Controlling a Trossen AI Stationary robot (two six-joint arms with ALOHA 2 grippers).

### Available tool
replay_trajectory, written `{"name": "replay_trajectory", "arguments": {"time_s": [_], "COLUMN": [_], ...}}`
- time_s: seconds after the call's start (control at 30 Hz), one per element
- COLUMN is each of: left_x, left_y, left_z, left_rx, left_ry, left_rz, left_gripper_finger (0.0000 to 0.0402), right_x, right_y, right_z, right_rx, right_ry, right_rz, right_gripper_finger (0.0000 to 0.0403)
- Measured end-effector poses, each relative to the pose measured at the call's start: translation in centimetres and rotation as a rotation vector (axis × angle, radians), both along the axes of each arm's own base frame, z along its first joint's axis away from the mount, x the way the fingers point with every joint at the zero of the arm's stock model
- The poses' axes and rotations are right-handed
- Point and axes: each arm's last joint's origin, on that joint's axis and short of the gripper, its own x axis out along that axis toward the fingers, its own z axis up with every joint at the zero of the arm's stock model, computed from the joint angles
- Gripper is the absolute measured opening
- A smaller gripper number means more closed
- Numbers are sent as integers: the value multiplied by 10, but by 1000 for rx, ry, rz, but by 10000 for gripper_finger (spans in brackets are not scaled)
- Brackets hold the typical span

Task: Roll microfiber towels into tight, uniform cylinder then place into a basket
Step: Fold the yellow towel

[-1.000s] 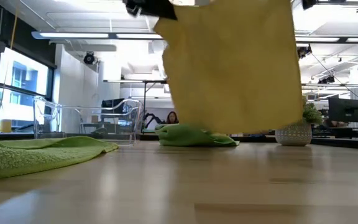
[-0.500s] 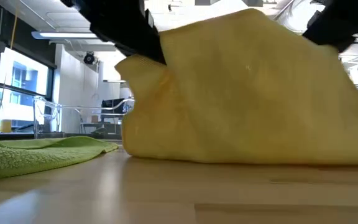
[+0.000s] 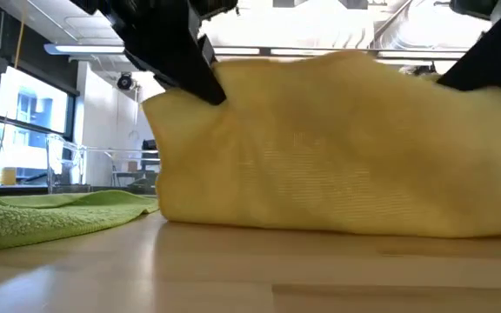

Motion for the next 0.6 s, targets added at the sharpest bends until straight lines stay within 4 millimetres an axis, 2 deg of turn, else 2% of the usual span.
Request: {"name": "replay_trajectory", "arguments": {"time_s": [0.23, 0.37, 0.6], "left_x": [1, 3, 11], "left_y": [35, 51, 66], "left_z": [-9, -18, -42], "left_rx": [118, 156, 200], "left_ry": [74, 108, 151], "left_rz": [83, 86, 58], "left_gripper_finger": [1, 1, 1], "right_x": [-3, -5, -3], "right_y": [-9, -13, -21], "right_z": [-8, -12, -14], "right_rx": [-5, 8, 1], "right_ry": [14, 40, 63], "right_rz": [-180, -227, -272], "right_gripper_finger": [0, 0, 0]}}
